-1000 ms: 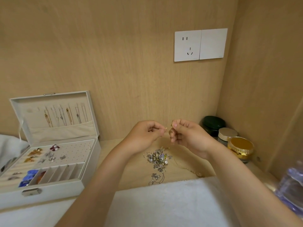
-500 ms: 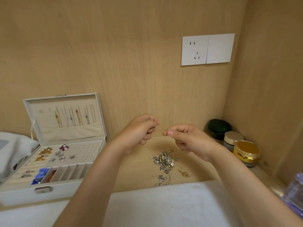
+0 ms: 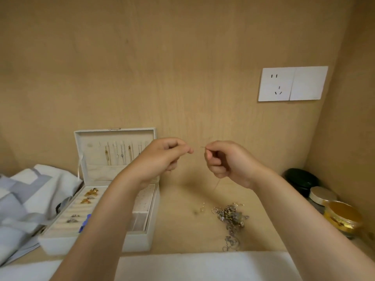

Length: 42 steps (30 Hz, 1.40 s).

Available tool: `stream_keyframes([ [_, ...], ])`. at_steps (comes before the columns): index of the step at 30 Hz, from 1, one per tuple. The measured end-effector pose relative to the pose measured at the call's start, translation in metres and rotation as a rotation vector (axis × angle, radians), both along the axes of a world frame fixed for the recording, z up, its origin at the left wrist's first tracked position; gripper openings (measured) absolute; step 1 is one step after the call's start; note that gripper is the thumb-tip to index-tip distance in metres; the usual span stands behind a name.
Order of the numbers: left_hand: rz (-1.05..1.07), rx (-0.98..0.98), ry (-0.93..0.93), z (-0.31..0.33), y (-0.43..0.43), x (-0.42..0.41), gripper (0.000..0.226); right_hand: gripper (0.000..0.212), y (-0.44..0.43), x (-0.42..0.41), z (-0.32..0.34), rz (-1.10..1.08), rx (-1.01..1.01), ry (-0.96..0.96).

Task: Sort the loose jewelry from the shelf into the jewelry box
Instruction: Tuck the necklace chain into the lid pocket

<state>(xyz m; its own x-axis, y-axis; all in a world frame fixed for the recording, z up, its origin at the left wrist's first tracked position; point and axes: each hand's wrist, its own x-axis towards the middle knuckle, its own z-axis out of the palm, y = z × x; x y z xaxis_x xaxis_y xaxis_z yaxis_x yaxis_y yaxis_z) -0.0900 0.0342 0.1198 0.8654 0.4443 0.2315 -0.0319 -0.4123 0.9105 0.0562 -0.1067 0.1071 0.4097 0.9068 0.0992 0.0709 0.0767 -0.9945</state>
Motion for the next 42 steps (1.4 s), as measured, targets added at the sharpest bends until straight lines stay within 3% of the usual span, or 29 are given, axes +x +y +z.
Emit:
stream_keyframes([
  [4, 0.061, -0.079, -0.102, 0.009, 0.03, -0.018, 0.019, 0.025, 0.033, -0.018, 0.016, 0.004, -0.021, -0.171],
  [8, 0.155, -0.007, -0.126, 0.012, 0.063, -0.04, 0.018, 0.019, 0.073, -0.037, 0.023, -0.021, -0.003, -0.308],
  [15, 0.261, 0.065, -0.167, 0.02, 0.126, -0.077, 0.016, 0.023, 0.144, -0.068, 0.037, -0.029, 0.057, -0.246],
  [22, 0.384, 0.128, -0.177, 0.017, 0.186, -0.107, 0.013, 0.012, 0.208, -0.095, 0.037, -0.125, 0.085, -0.35],
  [27, 0.474, 0.265, -0.14, -0.003, 0.226, -0.118, 0.009, 0.011, 0.254, -0.109, 0.017, -0.272, 0.11, -0.483],
  [33, 0.792, 0.318, -0.078, -0.029, 0.24, -0.114, 0.024, 0.019, 0.281, -0.136, -0.008, -0.672, 0.042, -0.725],
  [42, 0.955, 0.338, 0.037, -0.044, 0.229, -0.09, 0.035, 0.023, 0.297, -0.139, -0.025, -0.813, -0.065, -0.735],
])
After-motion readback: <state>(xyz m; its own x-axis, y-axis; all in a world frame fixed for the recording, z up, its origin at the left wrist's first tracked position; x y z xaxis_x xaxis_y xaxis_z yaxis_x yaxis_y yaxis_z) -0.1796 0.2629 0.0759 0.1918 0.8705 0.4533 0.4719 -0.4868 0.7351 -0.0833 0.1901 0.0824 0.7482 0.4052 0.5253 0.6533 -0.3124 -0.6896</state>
